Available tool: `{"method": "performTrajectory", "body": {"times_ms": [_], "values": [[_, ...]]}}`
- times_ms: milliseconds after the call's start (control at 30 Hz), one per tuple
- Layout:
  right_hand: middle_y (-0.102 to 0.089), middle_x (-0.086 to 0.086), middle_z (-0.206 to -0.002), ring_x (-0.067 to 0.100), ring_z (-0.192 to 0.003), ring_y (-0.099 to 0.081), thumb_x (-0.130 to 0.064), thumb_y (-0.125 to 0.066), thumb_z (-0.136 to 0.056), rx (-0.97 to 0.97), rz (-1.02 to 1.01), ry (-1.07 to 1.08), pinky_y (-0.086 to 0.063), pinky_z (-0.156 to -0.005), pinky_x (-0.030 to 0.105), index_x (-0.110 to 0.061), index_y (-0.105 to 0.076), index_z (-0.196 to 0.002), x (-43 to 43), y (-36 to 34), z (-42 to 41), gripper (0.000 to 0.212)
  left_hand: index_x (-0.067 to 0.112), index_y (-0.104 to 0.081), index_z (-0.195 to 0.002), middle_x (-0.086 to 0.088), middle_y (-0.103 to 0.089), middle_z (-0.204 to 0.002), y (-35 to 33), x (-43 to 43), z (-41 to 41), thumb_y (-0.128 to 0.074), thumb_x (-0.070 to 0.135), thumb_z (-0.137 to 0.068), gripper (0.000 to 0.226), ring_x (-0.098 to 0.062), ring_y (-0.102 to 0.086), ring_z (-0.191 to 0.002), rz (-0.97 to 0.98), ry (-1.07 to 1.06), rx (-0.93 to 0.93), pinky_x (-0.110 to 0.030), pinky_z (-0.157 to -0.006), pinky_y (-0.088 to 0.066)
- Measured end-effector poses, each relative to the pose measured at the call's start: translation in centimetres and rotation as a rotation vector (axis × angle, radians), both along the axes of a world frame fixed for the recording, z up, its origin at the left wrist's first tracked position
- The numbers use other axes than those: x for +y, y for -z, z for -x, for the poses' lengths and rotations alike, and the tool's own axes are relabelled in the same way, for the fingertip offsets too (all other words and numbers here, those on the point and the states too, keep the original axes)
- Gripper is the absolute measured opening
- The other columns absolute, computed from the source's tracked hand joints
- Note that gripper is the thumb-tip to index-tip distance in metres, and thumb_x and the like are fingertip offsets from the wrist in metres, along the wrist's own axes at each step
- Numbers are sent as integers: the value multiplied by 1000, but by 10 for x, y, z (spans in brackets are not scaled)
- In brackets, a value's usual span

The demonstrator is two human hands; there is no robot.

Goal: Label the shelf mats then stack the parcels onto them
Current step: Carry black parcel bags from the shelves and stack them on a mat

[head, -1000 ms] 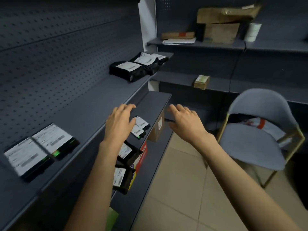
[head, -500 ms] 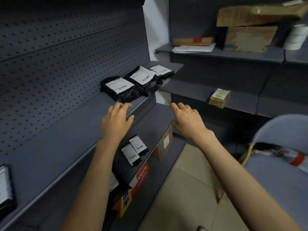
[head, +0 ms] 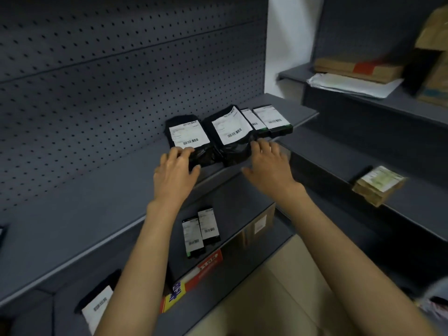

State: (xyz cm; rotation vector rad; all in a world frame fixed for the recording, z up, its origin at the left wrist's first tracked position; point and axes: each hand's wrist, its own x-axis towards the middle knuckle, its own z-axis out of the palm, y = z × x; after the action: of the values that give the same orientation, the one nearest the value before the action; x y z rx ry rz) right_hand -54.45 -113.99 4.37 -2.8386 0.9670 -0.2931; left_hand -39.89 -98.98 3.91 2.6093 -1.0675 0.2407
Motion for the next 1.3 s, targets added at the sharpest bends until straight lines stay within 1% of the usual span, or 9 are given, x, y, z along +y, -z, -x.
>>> {"method": "performTrajectory", "body": {"times_ms": [167,333,500,600,700,900,1067,1233,1300], "values": [[-2,18,-163,36,-150,-2,-52,-48,-96,41,-13,-31,-13,-119,48,-4,-7,-156,-28,4,-62,87,22,-42,-144,-5,-41,-147,1,-39,-33,-50,45,-98,52,-33,-40,-130,-9,-55,30,-49,-97,-43],[7,23,-162,41,-149,2,-67,-45,-90,140,-112,44,-11,-119,50,-2,6,-155,-55,20,-109,105,15,-43,-141,-11,-37,-147,12,-85,-62,-45,60,-94,65,-39,-35,-132,-45,-146,130,-51,-104,-38],[0,25,-160,42,-146,-11,-73,-54,-81,148,-156,63,-19,-117,49,-3,7,-155,-76,31,-131,119,15,-11,-156,-12,-4,-163,28,-113,-73,-33,72,-91,90,-50,4,-146,-133,-238,274,-60,-119,-8],[-4,25,-158,44,-145,-12,-68,-58,-80,197,-179,45,-21,-116,52,-4,5,-155,-89,29,-137,117,18,-9,-157,-10,-3,-163,24,-114,-82,-42,68,-90,90,-51,3,-146,-176,-238,295,-63,-117,-10],[-5,26,-158,46,-144,-11,-63,-63,-79,251,-206,6,-19,-116,55,-7,2,-155,-99,23,-142,115,23,-17,-153,-11,-9,-159,12,-103,-96,-56,64,-83,89,-49,-10,-144,-241,-242,346,-61,-114,-22],[-11,25,-156,45,-142,-17,-69,-62,-77,222,-202,-57,-24,-113,55,-10,-2,-155,-103,30,-151,114,54,9,-149,-3,21,-161,14,-80,-96,-53,82,-73,103,-43,-7,-147,-268,-364,547,-55,-117,-20],[-7,26,-156,43,-143,-11,-58,-69,-75,143,-247,-116,-17,-115,56,-11,-4,-154,-110,38,-153,112,56,16,-146,-13,-21,-141,24,-78,-77,-58,81,-69,109,-39,-31,-131,-127,-525,503,-51,-109,-33],[-10,27,-153,42,-143,-9,-55,-74,-70,52,-197,-187,-4,-116,58,-12,-12,-151,-110,43,-154,110,50,0,-151,-11,-31,-133,30,-87,-51,-65,65,-74,102,-33,-33,-125,74,-667,379,-48,-101,-38],[-17,26,-151,41,-141,-14,-55,-75,-68,-20,-158,-218,-6,-117,56,-12,-18,-149,-110,40,-154,108,47,-7,-152,-12,-35,-130,34,-85,-41,-66,63,-72,100,-32,-35,-121,152,-717,292,-48,-98,-40]]}}
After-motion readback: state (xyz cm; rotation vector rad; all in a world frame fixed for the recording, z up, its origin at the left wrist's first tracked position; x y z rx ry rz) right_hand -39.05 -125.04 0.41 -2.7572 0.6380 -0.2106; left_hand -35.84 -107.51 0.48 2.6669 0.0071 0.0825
